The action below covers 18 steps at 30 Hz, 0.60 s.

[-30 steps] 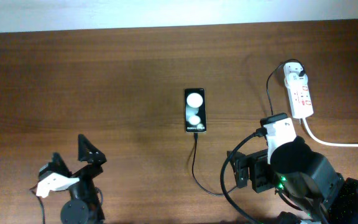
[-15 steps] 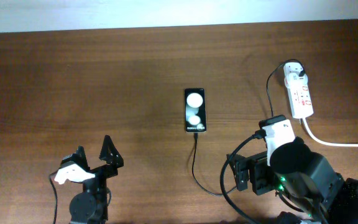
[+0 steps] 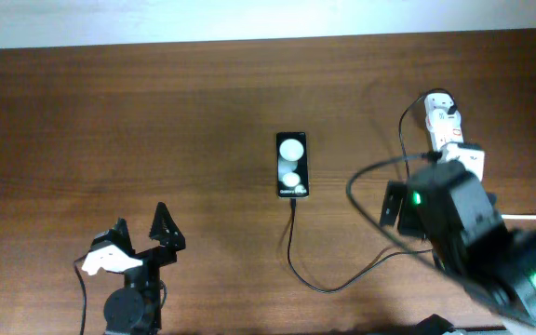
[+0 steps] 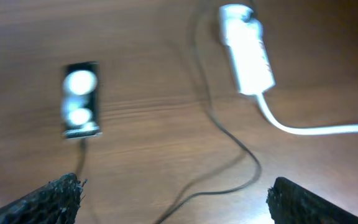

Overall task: Plug charger to phone and switch on socket
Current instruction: 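Move the right gripper over the white power strip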

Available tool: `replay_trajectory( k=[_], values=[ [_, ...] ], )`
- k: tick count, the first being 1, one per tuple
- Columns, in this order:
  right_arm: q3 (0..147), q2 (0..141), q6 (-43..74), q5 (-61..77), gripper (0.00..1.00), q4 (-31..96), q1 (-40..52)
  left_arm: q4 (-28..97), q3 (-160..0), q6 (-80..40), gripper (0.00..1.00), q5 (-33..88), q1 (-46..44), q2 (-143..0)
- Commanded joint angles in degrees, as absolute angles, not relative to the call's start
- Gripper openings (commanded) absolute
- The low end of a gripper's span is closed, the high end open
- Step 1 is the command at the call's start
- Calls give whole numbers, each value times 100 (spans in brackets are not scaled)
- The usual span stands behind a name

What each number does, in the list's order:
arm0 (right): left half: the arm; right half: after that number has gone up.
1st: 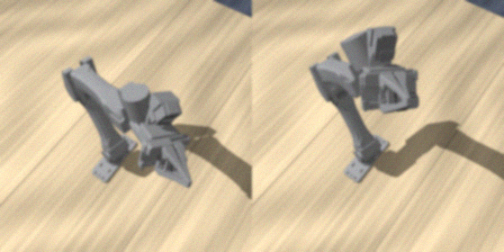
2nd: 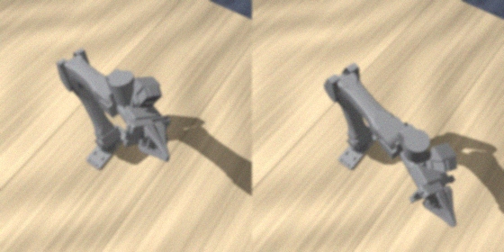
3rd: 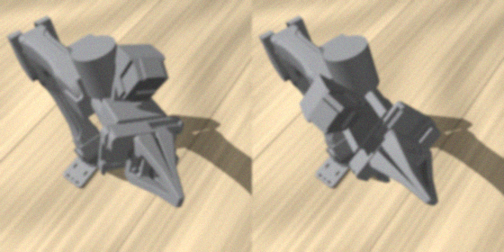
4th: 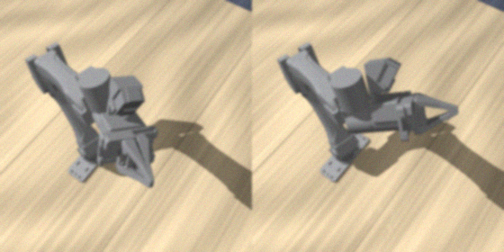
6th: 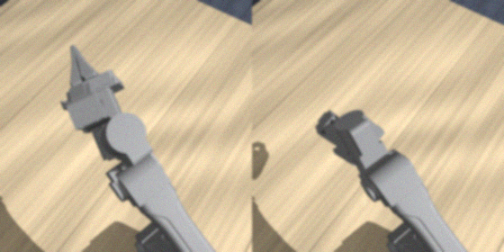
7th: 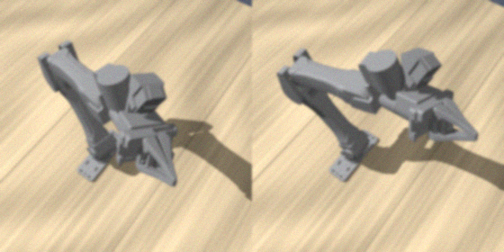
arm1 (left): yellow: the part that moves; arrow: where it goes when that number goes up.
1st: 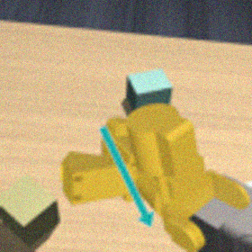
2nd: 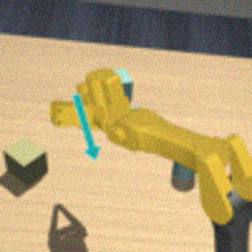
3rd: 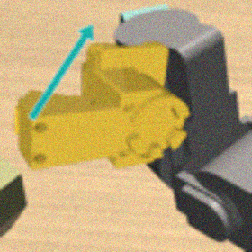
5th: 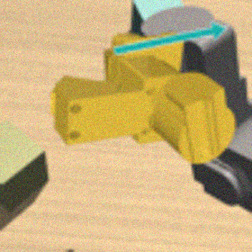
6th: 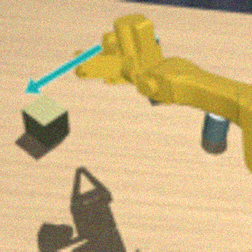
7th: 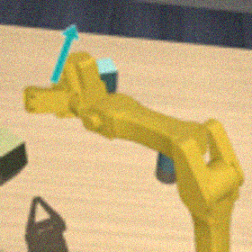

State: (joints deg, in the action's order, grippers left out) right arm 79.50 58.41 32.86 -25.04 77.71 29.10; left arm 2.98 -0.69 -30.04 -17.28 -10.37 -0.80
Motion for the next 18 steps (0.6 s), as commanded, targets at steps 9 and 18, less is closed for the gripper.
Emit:
replay_trajectory(
  k=[9, 18],
  values=[
    [7977, 8641, 3330, -449, 99, 7760, -23, 318, -49, -2993, 99, -1667, -1022, -62],
    [7983, 8969, 2550, 5, 99, 6895, -242, 318, -49, -2993, 99, -1667, -1022, -62]
  ],
)
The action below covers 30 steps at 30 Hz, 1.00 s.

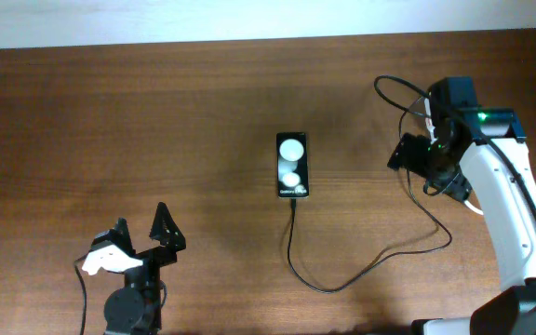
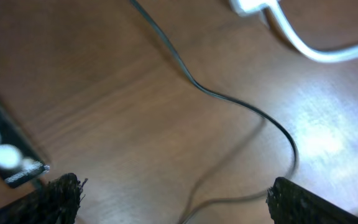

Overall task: Plug charger to phone and switch on socket
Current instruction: 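Move the right gripper over the white power strip, then press the red switch beside the plugged charger with the right gripper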

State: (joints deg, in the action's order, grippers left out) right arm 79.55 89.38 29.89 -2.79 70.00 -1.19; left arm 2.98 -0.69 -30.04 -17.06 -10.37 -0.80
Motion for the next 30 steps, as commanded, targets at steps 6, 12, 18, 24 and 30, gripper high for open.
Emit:
replay_trajectory(
  k=[6, 12, 18, 24, 30],
  values=[
    [7983, 8969, 1839, 1398, 99, 6324, -1404, 318, -49, -2993, 99, -1667, -1022, -62],
    [7983, 8969, 1992, 1306, 38, 5658, -1428, 318, -49, -2993, 99, -1667, -1022, -62],
    [7983, 8993, 2626, 814, 4, 5404, -1664, 318, -49, -2993, 99, -1669, -1022, -62],
    [7981, 9319, 3350, 1087, 4, 5417, -2300, 318, -49, -2993, 99, -1669, -1022, -62],
    [7981, 9561, 3330, 1050, 4, 4519, -2318, 318, -49, -2993, 99, -1669, -1022, -62]
  ],
)
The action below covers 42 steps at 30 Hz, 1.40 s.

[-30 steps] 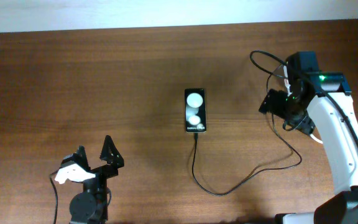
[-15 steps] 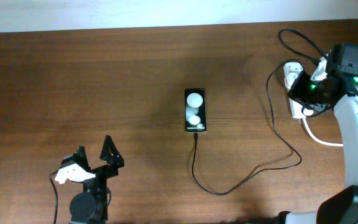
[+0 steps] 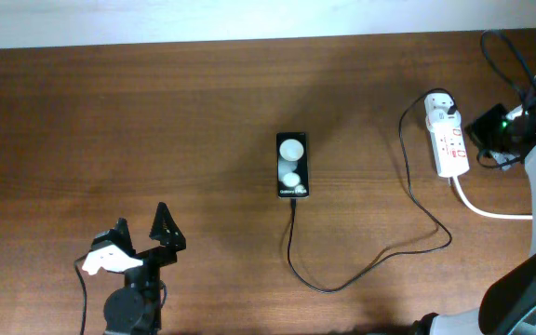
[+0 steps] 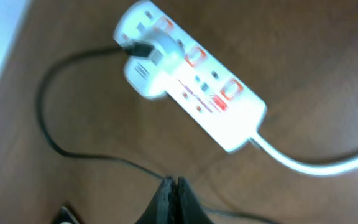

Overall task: Plug charger to phone and switch on socket
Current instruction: 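Press the red switch beside the plugged charger with the right gripper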

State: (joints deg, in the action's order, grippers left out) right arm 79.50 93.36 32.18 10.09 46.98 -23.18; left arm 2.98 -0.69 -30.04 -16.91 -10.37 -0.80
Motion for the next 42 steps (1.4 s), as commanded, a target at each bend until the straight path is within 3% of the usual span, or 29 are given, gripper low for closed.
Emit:
replay_trajectory(
  k=[1, 14, 42],
  values=[
    [7981, 9725, 3625, 1048, 4, 4517, -2340, 318, -49, -2993, 99, -1667, -1022, -62],
    [7981, 11251, 4556, 965, 4, 3076, -2366, 318, -49, -2993, 99, -1667, -1022, -62],
    [7981, 11740, 3920, -246, 4, 2283, -1951, 318, -49, -2993, 99, -1667, -1022, -62]
  ],
)
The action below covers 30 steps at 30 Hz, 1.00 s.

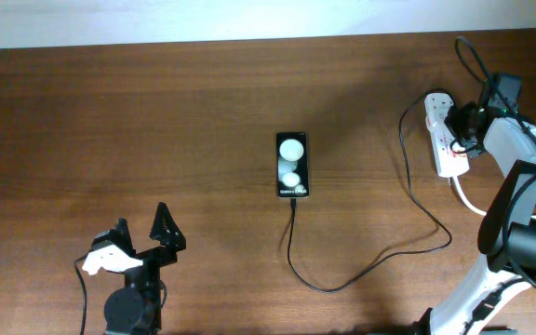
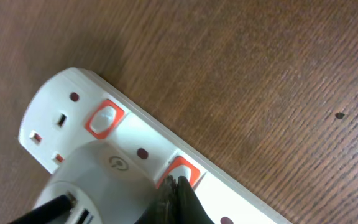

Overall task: Plug charger to phone and switch on socket
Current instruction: 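Press the red switch beside the plugged charger with the right gripper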

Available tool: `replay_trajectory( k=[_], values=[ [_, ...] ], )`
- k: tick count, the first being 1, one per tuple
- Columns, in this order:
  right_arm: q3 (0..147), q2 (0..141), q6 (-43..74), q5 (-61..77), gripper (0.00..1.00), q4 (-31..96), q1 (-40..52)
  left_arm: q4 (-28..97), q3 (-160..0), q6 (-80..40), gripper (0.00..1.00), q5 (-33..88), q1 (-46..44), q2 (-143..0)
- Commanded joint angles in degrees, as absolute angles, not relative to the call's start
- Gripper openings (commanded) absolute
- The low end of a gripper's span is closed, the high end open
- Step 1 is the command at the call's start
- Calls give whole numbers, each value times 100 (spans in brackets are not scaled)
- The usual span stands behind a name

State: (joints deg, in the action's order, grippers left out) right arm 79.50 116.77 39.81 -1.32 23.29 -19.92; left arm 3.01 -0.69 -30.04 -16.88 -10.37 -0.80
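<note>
The black phone [image 1: 292,165] lies face up mid-table, its black cable [image 1: 291,237] plugged into its near end. The cable loops right to the white charger [image 2: 98,180], which sits in the white power strip [image 1: 447,144] at the far right. My right gripper [image 2: 178,186] is shut, and its joined fingertips touch the orange-framed switch [image 2: 188,169] beside the charger. In the overhead view the right gripper [image 1: 462,121] is over the strip's far half. My left gripper [image 1: 142,244] rests open at the front left, holding nothing.
A second orange-framed switch [image 2: 104,118] lies at the strip's end, past the charger. The strip's thick white lead [image 1: 468,200] runs off to the right edge. The table's back edge meets a white wall [image 1: 249,19].
My right gripper, shut and held off to the right of the strip with the whole strip in its view, is now down on the strip with its tips on the switch beside the charger.
My right gripper was open at the front right, viewing the phone and strip. Then it was still open, nearer the strip. Then it was shut beside the strip, and now its tips rest on a switch. The cable stayed in the phone; the left arm never moved.
</note>
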Motion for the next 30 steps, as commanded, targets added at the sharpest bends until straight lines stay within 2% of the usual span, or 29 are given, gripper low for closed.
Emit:
replay_trajectory(
  k=[1, 30],
  values=[
    [7981, 11749, 3920, -252, 4, 2265, -1951, 318, -49, -2993, 99, -1667, -1022, -62],
    [7977, 12215, 3664, -539, 4, 2469, -1350, 318, -49, -2993, 99, -1669, -1022, -62]
  ],
)
